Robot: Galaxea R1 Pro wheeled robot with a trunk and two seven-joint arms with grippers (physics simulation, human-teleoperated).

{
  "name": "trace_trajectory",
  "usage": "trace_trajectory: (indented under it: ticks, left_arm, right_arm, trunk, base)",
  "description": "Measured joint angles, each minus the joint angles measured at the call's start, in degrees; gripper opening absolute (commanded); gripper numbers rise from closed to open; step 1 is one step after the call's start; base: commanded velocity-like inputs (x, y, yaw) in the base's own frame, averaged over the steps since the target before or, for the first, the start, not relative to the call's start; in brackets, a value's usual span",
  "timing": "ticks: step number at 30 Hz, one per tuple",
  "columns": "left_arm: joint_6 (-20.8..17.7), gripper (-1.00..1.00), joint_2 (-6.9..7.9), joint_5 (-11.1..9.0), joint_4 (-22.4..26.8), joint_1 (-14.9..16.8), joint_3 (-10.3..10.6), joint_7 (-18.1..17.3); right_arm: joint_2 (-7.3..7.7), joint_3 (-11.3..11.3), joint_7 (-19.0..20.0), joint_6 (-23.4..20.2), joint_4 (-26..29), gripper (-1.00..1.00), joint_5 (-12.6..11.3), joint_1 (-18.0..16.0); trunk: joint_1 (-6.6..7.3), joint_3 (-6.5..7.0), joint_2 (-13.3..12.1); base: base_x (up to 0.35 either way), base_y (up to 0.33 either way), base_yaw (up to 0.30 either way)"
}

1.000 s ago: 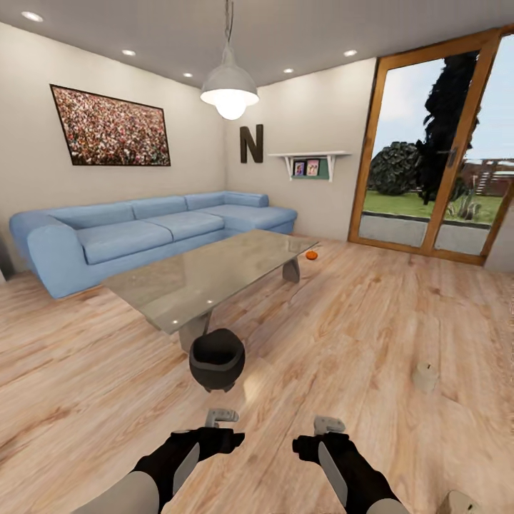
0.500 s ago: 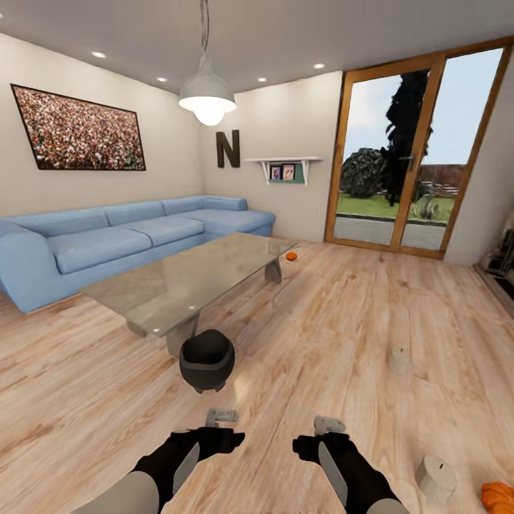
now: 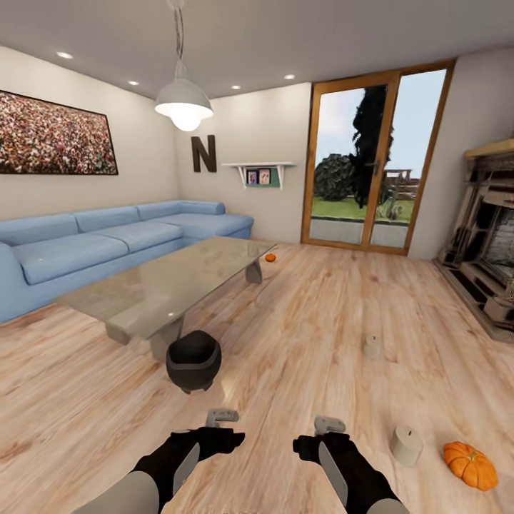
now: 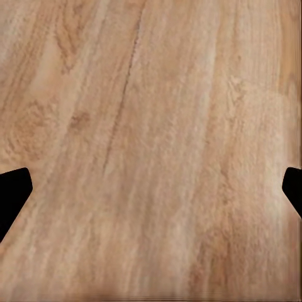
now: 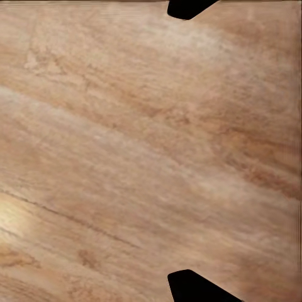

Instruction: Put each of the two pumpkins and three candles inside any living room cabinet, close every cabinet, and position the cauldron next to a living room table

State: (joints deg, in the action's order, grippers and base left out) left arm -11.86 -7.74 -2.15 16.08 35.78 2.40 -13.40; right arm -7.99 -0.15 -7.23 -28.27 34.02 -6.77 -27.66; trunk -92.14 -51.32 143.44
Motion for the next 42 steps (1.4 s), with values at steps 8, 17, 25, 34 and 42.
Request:
trace_trajectory:
  ticks: [8, 17, 25, 34, 42]
  left_arm:
    - [0.00, 1.00, 0.06, 0.00, 0.04, 0.00, 0.00, 0.00]
    - [0.00, 1.00, 0.06, -0.06, 0.05, -0.01, 0.00, -0.01]
    - [0.00, 1.00, 0.06, -0.04, 0.12, -0.08, 0.00, -0.01]
    - [-0.05, 1.00, 0.02, -0.06, 0.14, -0.05, 0.00, 0.00]
    - [-0.09, 1.00, -0.01, -0.07, 0.15, -0.04, 0.00, 0.05]
  right_arm:
    - [-0.04, -0.02, 0.00, 0.00, 0.00, 1.00, -0.01, 0.00]
    - [0.00, -0.06, 0.04, 0.00, -0.02, 1.00, 0.00, 0.00]
    - [0.02, -0.30, 0.07, -0.01, -0.07, 1.00, -0.01, 0.00]
    - [-0.02, -0.30, 0.49, 0.00, -0.04, 1.00, -0.01, -0.01]
    - [-0.06, -0.30, 0.90, 0.01, -0.04, 1.00, 0.00, -0.01]
  trunk:
    - [0.01, 0.54, 0.00]
    - [0.02, 1.14, 0.00]
    - [0.02, 1.67, 0.00]
    - [0.15, 3.25, -0.06]
    - [0.35, 4.87, -0.17]
  base:
    - [-0.089, 0.064, -0.214]
    - [-0.009, 0.007, -0.215]
    - [-0.001, 0.000, -0.222]
    - [0.000, 0.000, -0.159]
    - [0.000, 0.000, -0.018]
